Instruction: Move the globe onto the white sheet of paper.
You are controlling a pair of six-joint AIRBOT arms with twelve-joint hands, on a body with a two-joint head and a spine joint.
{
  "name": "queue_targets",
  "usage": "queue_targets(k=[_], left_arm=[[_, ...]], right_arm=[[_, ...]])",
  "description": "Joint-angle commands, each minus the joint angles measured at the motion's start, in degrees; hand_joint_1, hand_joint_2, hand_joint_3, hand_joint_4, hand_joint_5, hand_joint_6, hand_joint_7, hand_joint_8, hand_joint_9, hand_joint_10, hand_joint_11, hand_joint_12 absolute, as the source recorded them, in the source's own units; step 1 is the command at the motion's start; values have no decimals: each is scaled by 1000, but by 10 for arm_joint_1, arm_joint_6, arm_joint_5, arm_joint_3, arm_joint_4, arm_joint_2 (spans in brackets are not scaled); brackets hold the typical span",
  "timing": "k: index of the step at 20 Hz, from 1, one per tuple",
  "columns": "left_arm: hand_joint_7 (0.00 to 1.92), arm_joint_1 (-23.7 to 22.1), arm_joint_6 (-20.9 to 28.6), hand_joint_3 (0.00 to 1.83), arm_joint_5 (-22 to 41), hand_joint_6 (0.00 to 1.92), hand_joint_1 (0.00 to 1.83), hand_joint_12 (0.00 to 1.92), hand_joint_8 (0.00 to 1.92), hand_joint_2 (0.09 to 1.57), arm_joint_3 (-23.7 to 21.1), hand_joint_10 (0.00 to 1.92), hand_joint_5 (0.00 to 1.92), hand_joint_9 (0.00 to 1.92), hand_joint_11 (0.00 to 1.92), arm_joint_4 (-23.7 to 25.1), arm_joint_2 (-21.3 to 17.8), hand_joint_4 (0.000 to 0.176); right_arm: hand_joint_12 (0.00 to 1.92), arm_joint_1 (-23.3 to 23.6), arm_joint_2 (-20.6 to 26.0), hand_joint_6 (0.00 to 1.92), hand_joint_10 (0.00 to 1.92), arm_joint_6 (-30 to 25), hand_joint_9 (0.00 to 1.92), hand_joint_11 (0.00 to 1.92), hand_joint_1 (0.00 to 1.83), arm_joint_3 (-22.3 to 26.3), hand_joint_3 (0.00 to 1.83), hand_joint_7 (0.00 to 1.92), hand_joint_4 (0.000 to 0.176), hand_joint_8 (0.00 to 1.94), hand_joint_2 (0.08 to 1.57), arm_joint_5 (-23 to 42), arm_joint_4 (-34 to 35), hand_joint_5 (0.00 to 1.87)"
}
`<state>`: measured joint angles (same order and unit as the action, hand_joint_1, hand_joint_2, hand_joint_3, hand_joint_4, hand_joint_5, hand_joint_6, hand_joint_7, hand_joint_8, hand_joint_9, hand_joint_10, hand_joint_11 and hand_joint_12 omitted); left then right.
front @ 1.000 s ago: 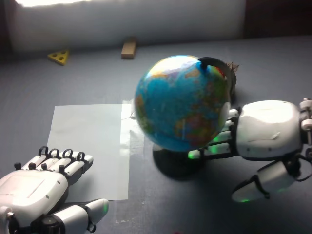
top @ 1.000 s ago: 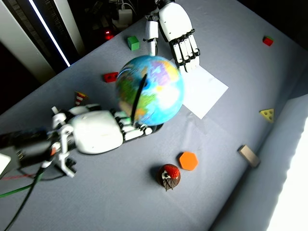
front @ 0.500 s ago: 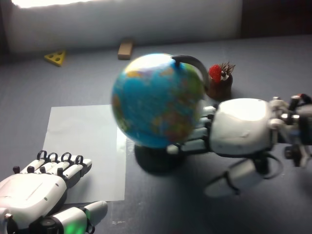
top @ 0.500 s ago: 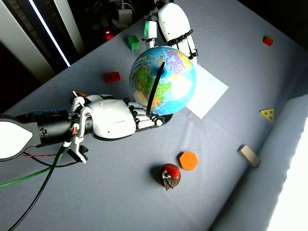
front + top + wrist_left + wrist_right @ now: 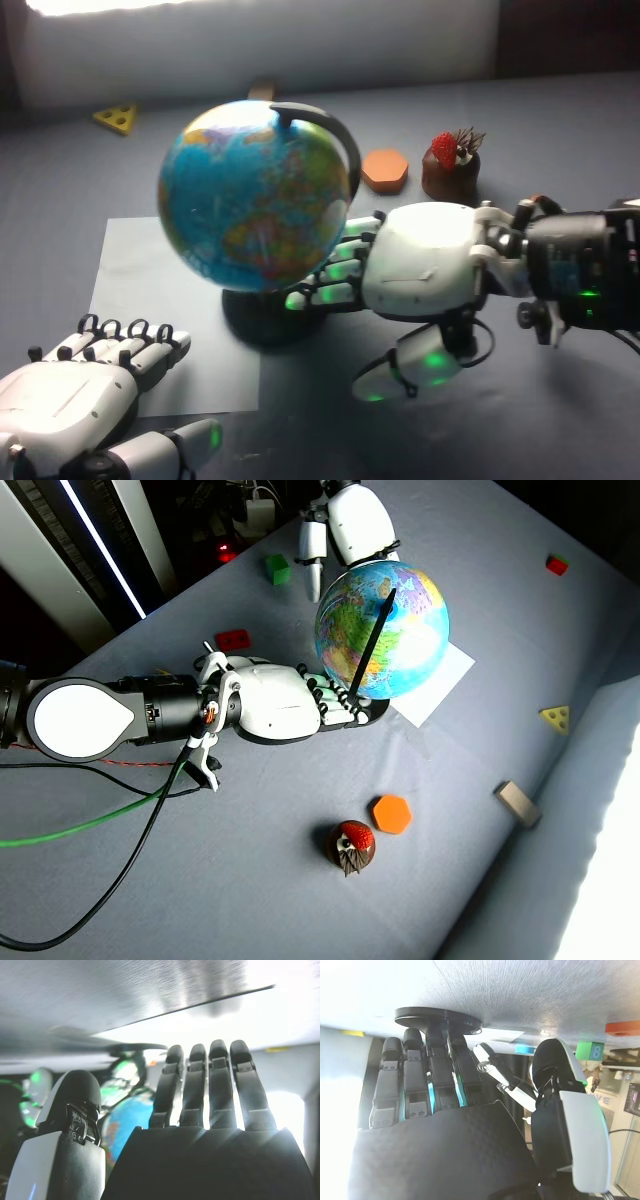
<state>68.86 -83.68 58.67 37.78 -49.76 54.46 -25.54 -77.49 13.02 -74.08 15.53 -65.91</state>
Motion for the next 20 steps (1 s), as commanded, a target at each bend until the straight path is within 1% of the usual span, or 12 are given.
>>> queue_targets(k=[1,6,9,13,20], left_arm=[[102,-1,3,0,51,0,0,250,1,1231,0,0,115,110,0,22,-2,17],[102,-2,5,1,50,0,0,249,1,1232,0,0,115,110,0,22,-3,17],[102,-3,5,0,50,0,0,248,0,1232,-1,2,115,114,0,24,-4,17],[103,0,6,0,50,0,0,248,1,1232,-4,3,115,118,0,24,-8,16],[103,8,8,0,51,2,0,248,1,1232,-14,3,119,119,0,14,-22,16]], right_arm=[[173,0,-9,2,0,-7,167,0,0,2,0,223,0,0,1168,10,-2,209],[128,12,-32,0,0,-14,153,0,0,2,0,207,0,0,1167,-28,-2,196],[124,18,-45,3,0,-6,153,0,0,2,0,207,0,0,1167,-45,-2,201],[123,32,-69,5,0,-7,152,0,0,-1,0,207,0,0,1167,-71,10,207],[127,43,-89,8,4,-7,162,0,0,1,0,216,0,3,1168,-80,25,221]])
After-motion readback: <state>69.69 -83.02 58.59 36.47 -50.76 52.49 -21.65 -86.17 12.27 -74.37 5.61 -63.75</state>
